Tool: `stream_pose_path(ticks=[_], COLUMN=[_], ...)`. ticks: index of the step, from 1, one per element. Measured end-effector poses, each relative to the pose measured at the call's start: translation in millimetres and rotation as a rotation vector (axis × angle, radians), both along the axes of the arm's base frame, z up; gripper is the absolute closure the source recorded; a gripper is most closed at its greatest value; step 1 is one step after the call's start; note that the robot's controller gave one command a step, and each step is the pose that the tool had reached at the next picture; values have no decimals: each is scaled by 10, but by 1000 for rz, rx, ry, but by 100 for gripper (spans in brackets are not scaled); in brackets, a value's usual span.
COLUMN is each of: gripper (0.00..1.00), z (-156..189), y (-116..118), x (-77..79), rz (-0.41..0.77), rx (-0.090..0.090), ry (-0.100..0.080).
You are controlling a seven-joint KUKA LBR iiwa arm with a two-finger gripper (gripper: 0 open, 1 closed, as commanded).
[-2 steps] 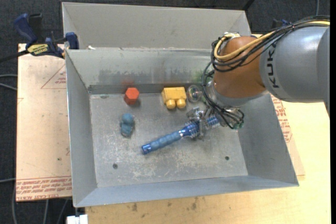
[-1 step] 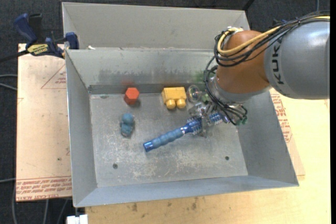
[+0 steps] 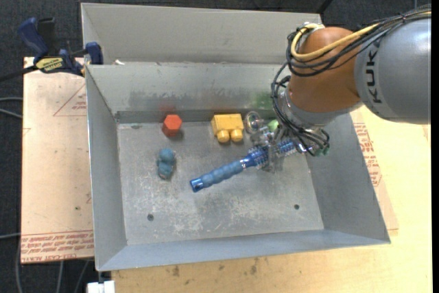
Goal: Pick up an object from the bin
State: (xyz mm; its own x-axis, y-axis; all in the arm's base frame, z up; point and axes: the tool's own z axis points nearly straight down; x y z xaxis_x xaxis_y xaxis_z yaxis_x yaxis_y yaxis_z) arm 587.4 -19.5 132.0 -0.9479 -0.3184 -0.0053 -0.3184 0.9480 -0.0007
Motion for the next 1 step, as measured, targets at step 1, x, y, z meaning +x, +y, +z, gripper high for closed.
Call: stream_pose_path(ticks=[1], gripper=[100], z=[714], y=[8], x=[21], rz=[-2], rx=[0], ry=[-5])
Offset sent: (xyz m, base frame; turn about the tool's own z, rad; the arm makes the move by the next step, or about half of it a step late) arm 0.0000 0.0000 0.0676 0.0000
